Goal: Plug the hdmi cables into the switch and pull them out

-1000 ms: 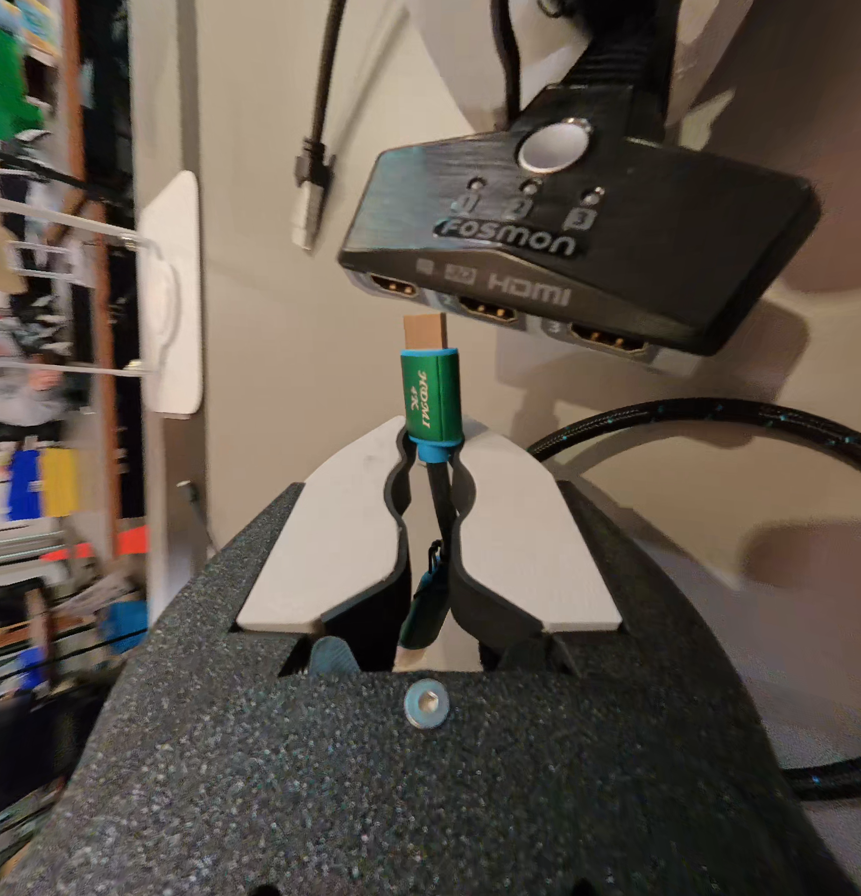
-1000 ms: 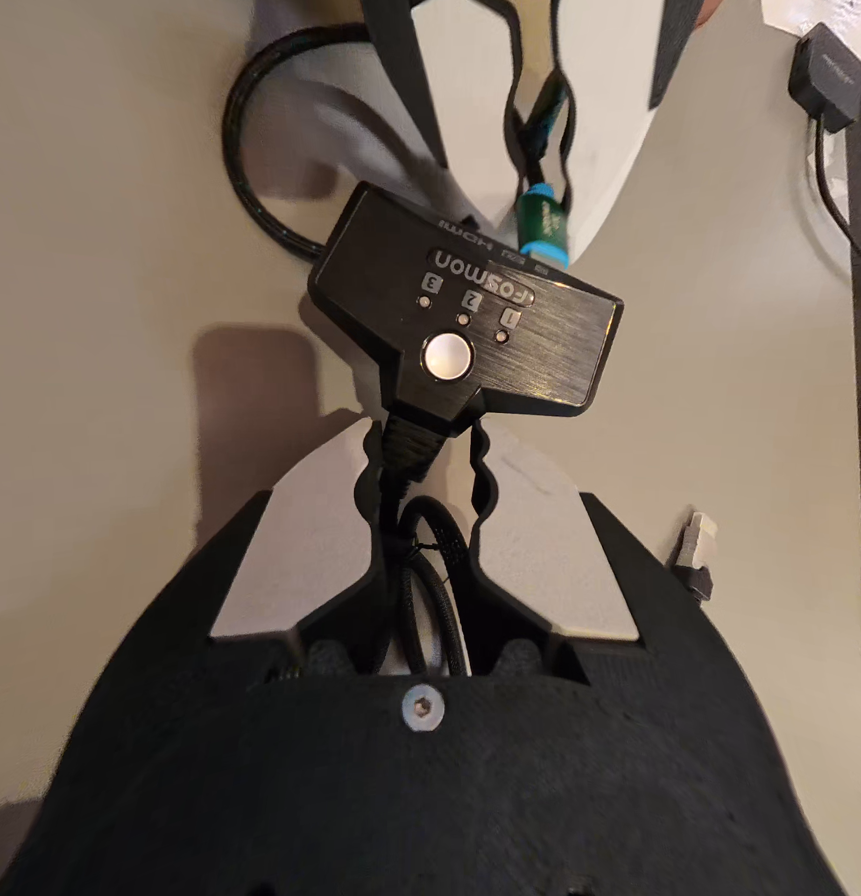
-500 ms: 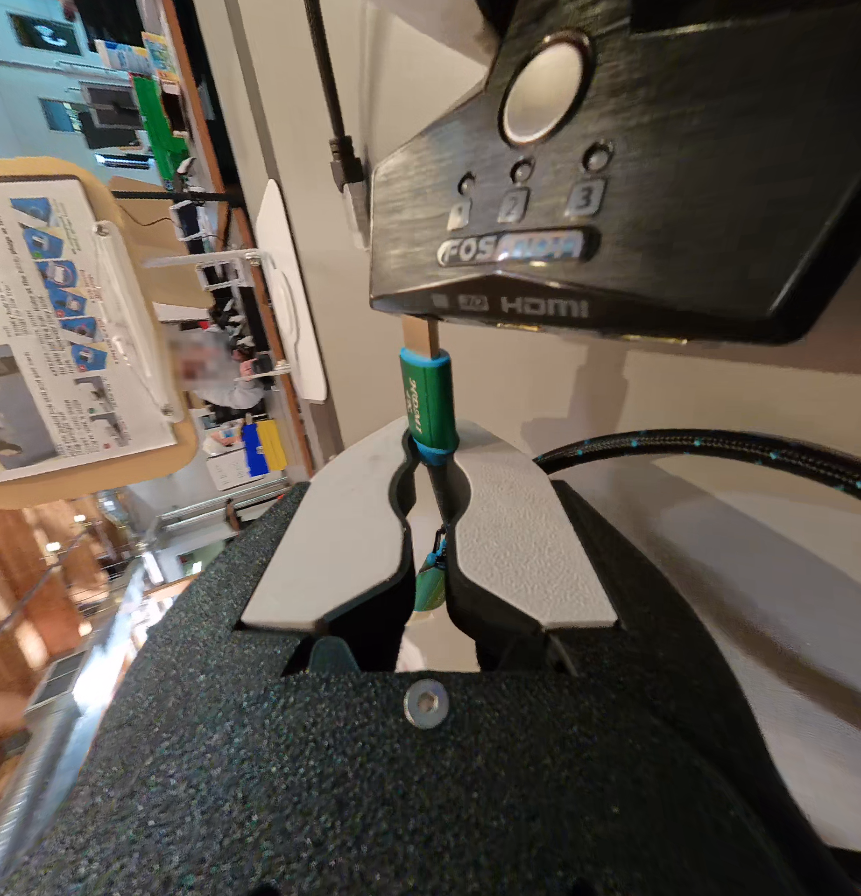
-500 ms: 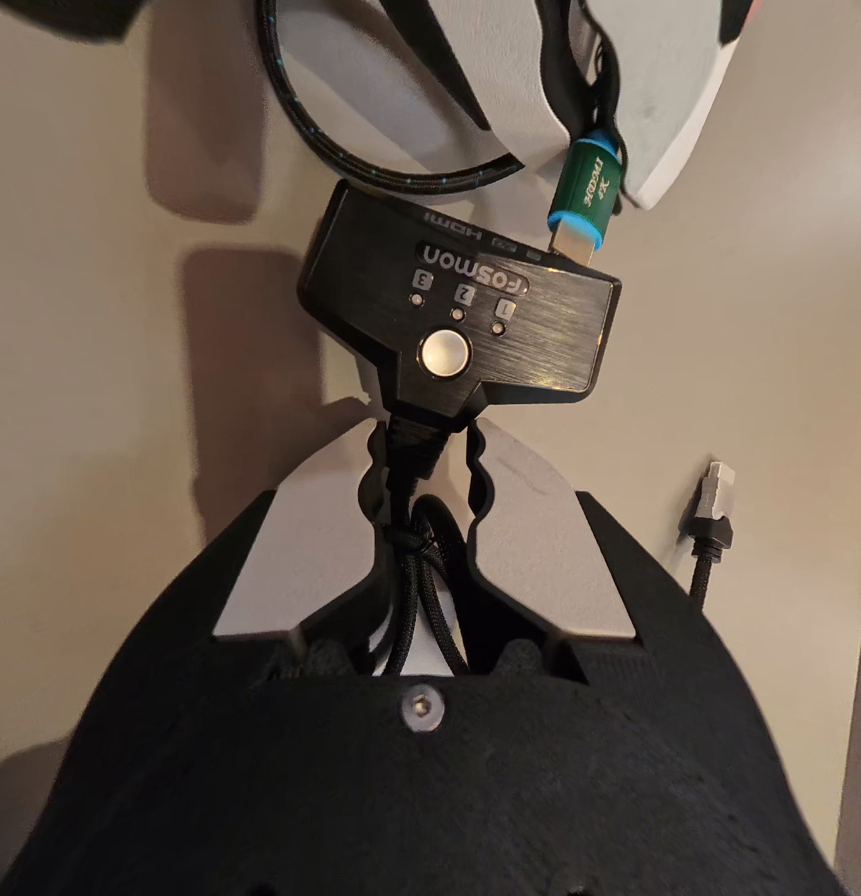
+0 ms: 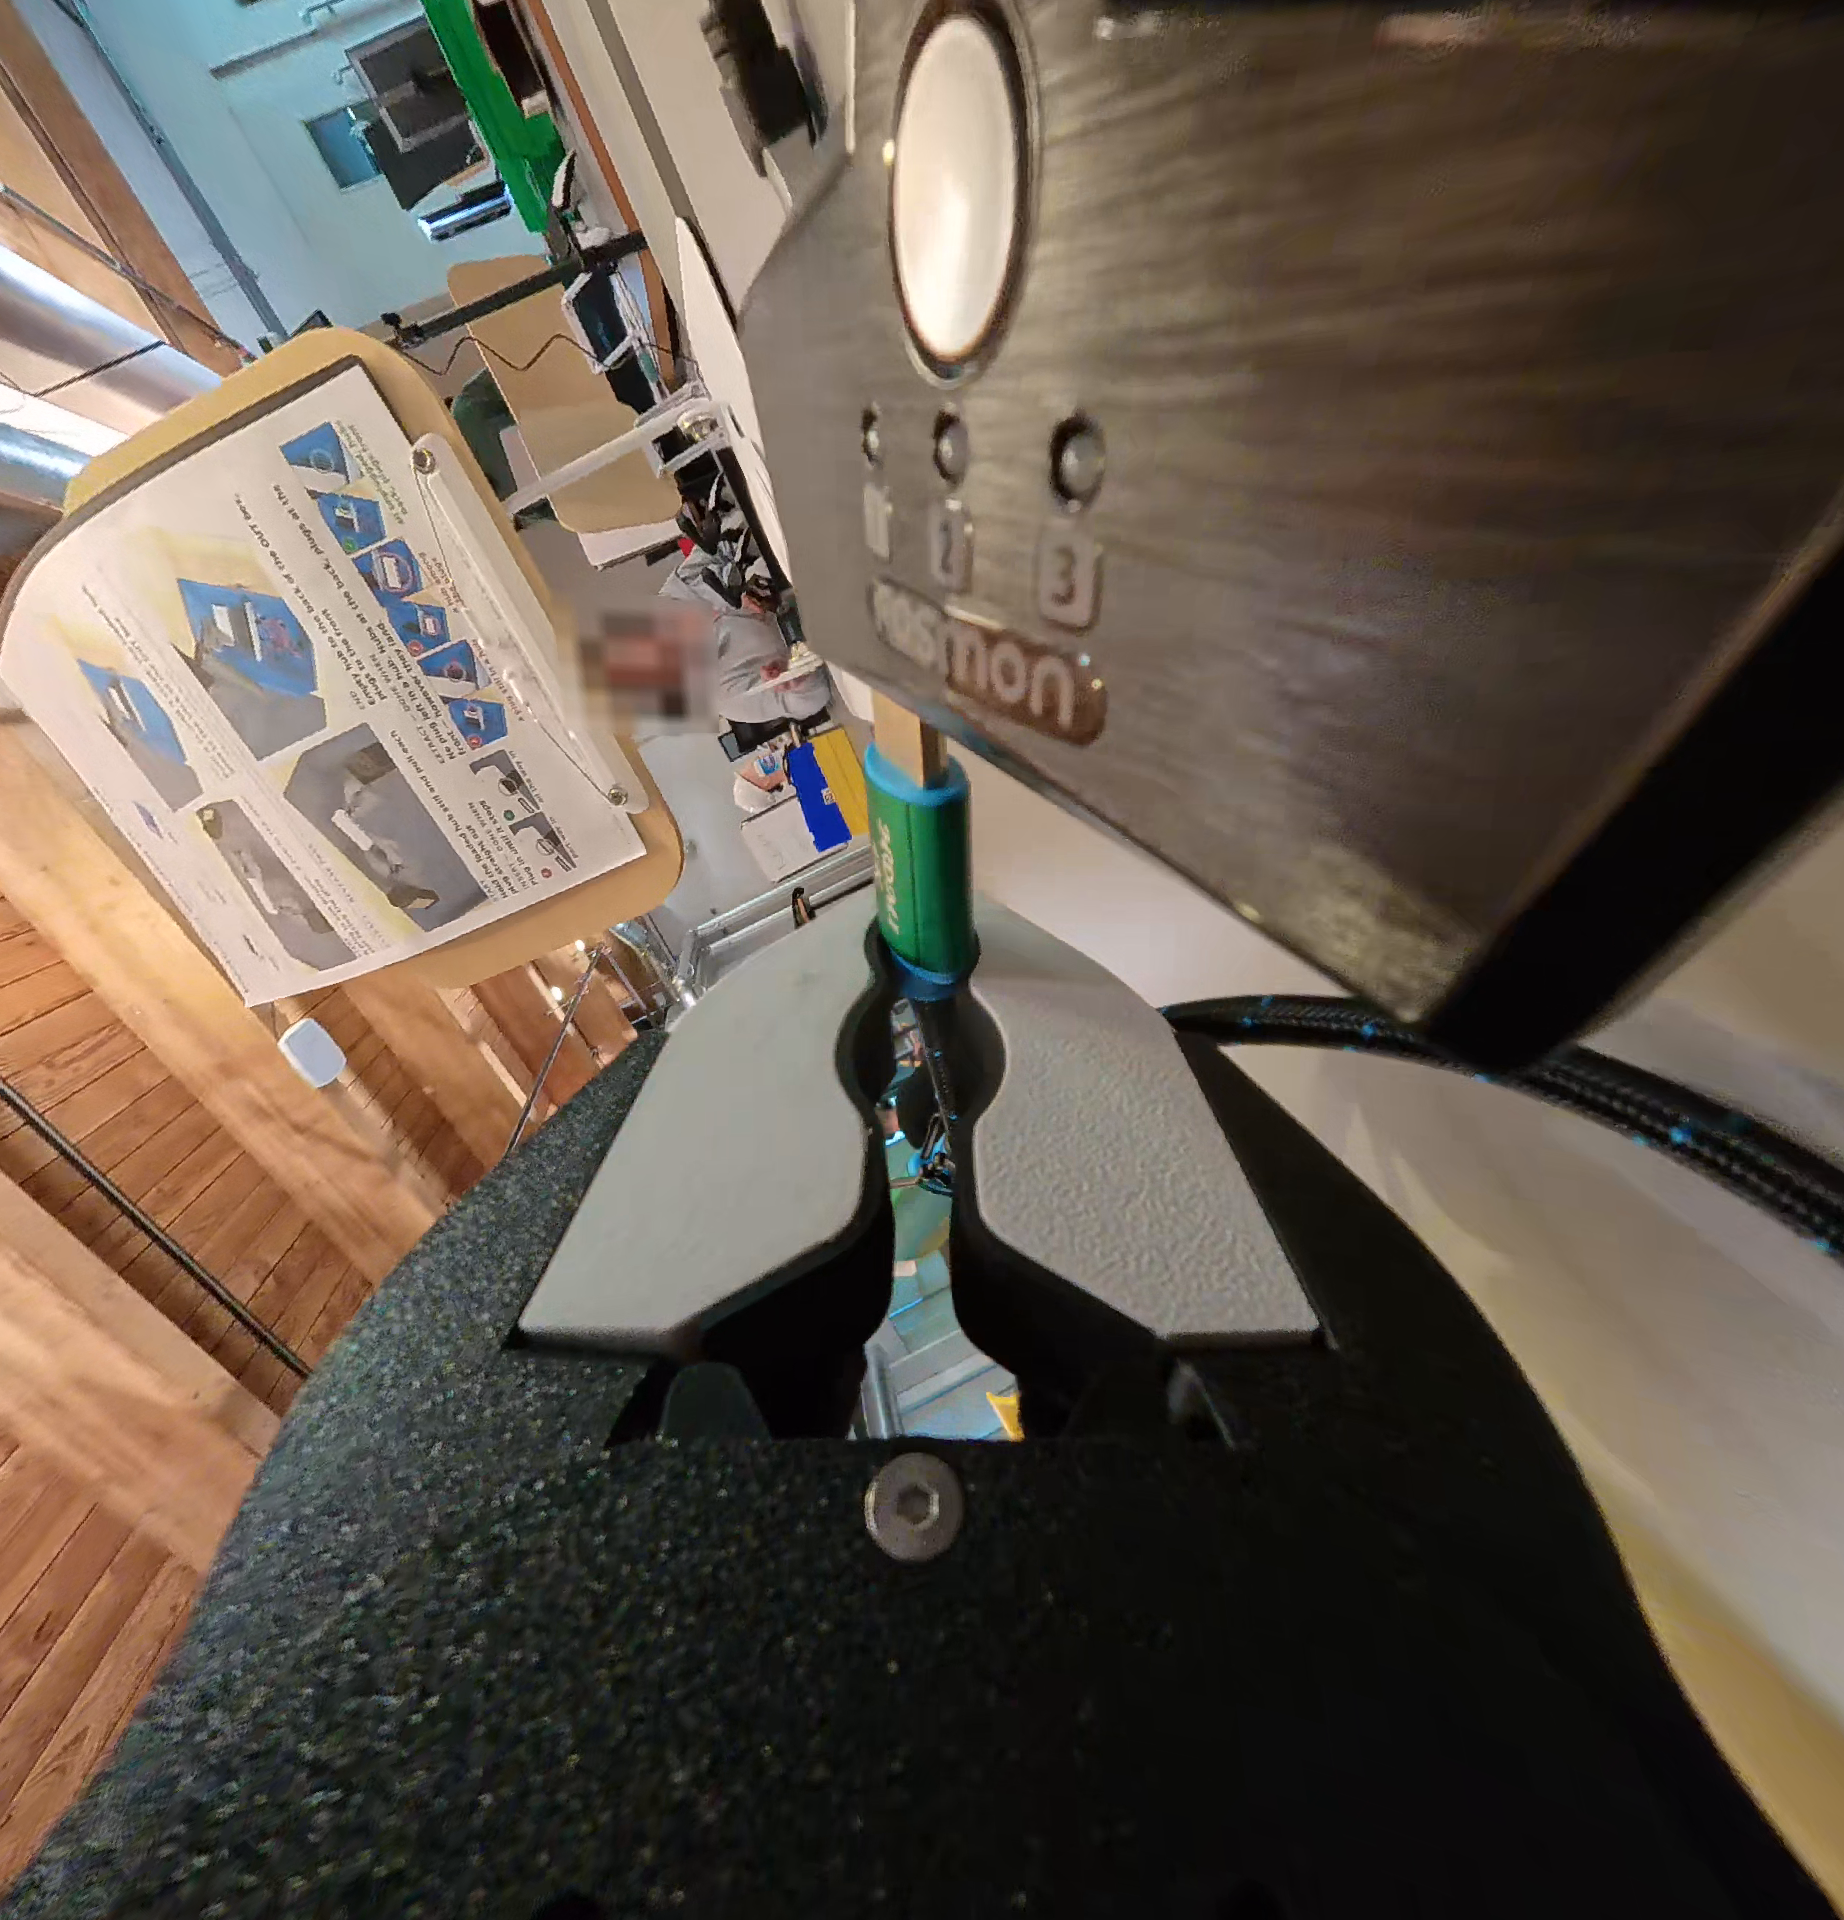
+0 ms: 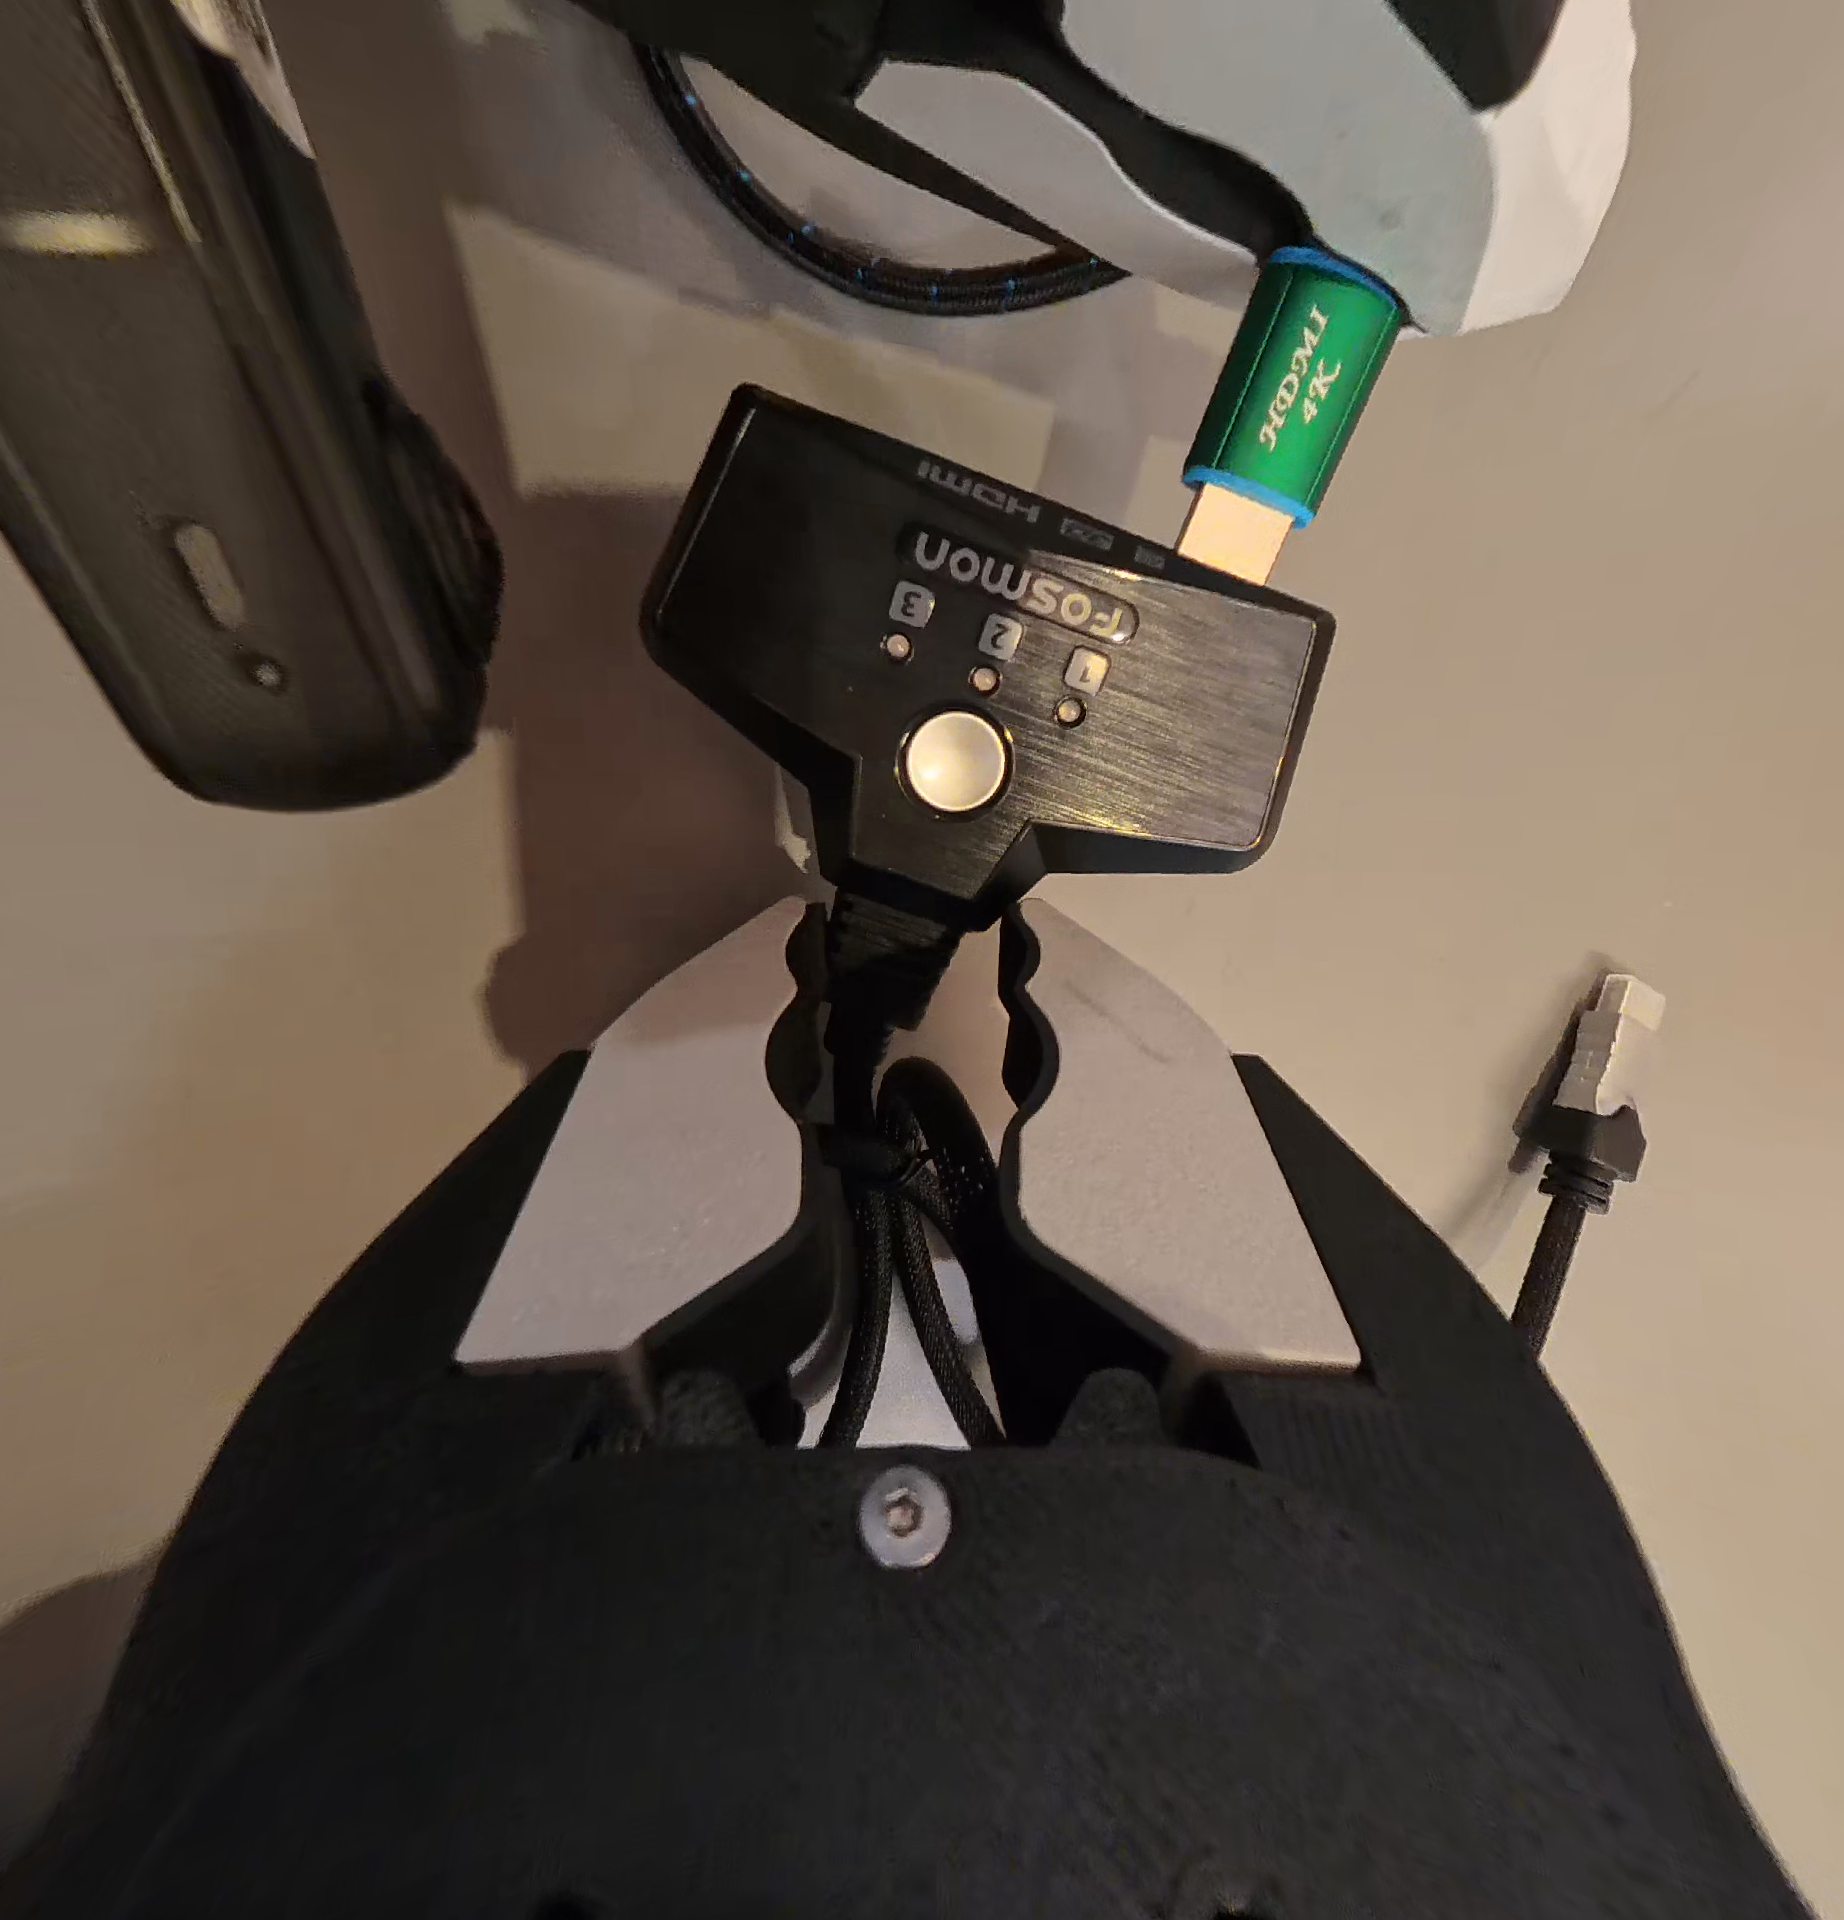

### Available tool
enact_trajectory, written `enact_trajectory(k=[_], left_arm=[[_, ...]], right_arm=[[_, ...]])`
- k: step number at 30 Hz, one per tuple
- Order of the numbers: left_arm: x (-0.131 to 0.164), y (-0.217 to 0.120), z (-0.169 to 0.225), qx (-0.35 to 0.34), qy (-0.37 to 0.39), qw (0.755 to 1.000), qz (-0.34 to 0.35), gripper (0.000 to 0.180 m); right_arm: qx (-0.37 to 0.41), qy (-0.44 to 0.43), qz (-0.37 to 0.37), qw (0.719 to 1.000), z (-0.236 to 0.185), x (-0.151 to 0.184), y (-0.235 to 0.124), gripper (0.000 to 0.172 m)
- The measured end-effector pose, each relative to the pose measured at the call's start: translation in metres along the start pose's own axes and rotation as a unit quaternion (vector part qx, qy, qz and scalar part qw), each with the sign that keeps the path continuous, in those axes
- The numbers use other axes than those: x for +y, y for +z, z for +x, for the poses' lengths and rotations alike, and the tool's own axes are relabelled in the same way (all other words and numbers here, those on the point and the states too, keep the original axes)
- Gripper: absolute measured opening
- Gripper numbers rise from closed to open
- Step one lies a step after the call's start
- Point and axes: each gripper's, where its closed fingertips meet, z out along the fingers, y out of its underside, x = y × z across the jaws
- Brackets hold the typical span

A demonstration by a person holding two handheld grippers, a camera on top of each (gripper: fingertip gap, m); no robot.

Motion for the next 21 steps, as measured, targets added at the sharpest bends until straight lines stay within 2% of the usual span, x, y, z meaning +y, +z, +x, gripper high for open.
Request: enact_trajectory(k=[5,14,21], left_arm=[[-0.0001,0.0059,0.0027,0.003,-0.016,1.0,-0.006,0.005],[-0.0003,0.003,-0.0024,-0.021,-0.002,1.0,-0.016,0.004],[-0.0046,0.0071,0.0007,-0.012,-0.02,1.0,0.021,0.005]], right_arm=[[-0.003,0.005,0.002,1.0,-0.0016,-0.002,0.0014,0.032],[-0.012,0.02,0.015,1.0,-0.0021,-0.0021,0.0008,0.032],[-0.008,-0.007,0.025,1.0,-0.0038,-0.0026,-0.0001,0.032]])
